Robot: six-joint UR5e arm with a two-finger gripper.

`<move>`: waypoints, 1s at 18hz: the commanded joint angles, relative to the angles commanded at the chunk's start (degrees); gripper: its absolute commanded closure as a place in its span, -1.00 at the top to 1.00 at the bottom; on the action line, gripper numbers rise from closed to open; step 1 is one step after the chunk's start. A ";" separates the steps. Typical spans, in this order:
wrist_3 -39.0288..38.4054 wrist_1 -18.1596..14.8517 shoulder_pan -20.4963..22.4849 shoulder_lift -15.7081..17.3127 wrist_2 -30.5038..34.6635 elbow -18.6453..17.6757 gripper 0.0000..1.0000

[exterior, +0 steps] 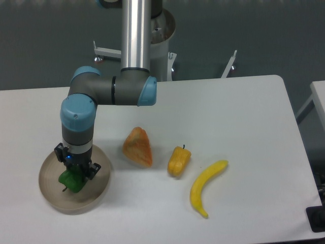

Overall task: Place the green pepper on the plate
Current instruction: 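Lower the green pepper onto the plate and open the gripper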

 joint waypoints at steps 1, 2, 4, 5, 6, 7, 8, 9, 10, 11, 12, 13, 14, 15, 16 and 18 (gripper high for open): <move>-0.09 0.00 0.00 0.00 0.00 -0.09 -0.21; 0.00 0.00 0.00 -0.09 0.00 -0.09 -0.20; 0.00 0.00 0.00 -0.09 0.00 -0.35 -0.20; 0.00 0.00 0.00 -0.18 0.00 -0.44 -0.20; 0.00 0.00 0.00 -0.18 0.00 -0.61 -0.20; 0.00 0.00 0.00 -0.18 0.00 -0.79 -0.20; 0.09 0.00 0.00 -0.09 0.00 -0.88 -0.20; 0.09 0.00 0.00 0.08 0.00 -0.88 -0.18; 0.17 0.00 0.00 0.26 0.00 -0.88 -0.14; 0.18 0.00 0.00 0.44 -0.09 -0.88 0.00; 0.18 0.00 0.00 0.52 -0.09 -0.88 0.26; 0.09 0.00 0.09 0.70 -0.09 -0.79 0.78; 0.09 0.00 0.09 1.05 -0.09 -0.79 0.87; 0.17 0.00 0.09 1.40 -0.09 -0.88 0.97; 0.09 -0.09 0.26 1.58 -0.17 -0.88 0.99; 0.52 -0.26 0.88 2.63 -0.26 -0.70 0.99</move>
